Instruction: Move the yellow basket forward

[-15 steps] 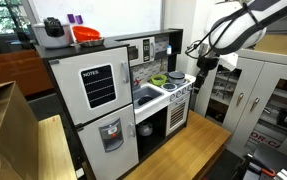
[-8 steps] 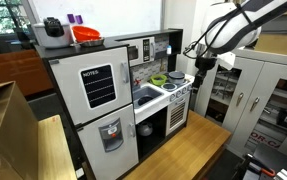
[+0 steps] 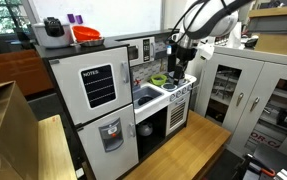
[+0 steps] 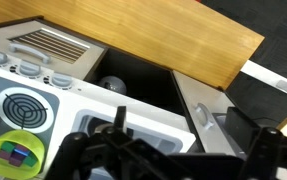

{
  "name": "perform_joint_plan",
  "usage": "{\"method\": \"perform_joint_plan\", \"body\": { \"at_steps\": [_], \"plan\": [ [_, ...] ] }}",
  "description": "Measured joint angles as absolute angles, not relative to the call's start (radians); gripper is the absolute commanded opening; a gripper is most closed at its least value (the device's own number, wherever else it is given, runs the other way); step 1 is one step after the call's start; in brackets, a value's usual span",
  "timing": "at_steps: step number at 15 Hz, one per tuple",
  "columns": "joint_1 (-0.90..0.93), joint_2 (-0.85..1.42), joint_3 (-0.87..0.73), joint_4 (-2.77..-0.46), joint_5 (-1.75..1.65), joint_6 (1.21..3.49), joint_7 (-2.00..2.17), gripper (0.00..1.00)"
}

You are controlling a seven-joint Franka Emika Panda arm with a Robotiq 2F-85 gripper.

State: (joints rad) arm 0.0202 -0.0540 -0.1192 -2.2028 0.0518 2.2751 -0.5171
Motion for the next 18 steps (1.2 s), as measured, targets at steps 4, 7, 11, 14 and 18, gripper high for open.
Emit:
{"method": "perform_joint_plan", "body": {
  "at_steps": [4, 7, 11, 14, 18],
  "plan": [
    [0.016, 0.066, -0.101, -1.969, 0.053, 2.073, -0.682, 1.0],
    [-0.002, 0.131, -0.101, -1.85, 0.043, 1.944, -0.753, 1.0],
    [-0.005, 0.145, -0.096, -1.837, 0.042, 1.926, -0.76, 1.0],
    [-0.005, 0.145, -0.096, -1.836, 0.041, 1.925, -0.761, 1.0],
    [-0.02, 0.146, -0.094, -1.854, 0.028, 2.079, -0.769, 1.0]
  ]
}}
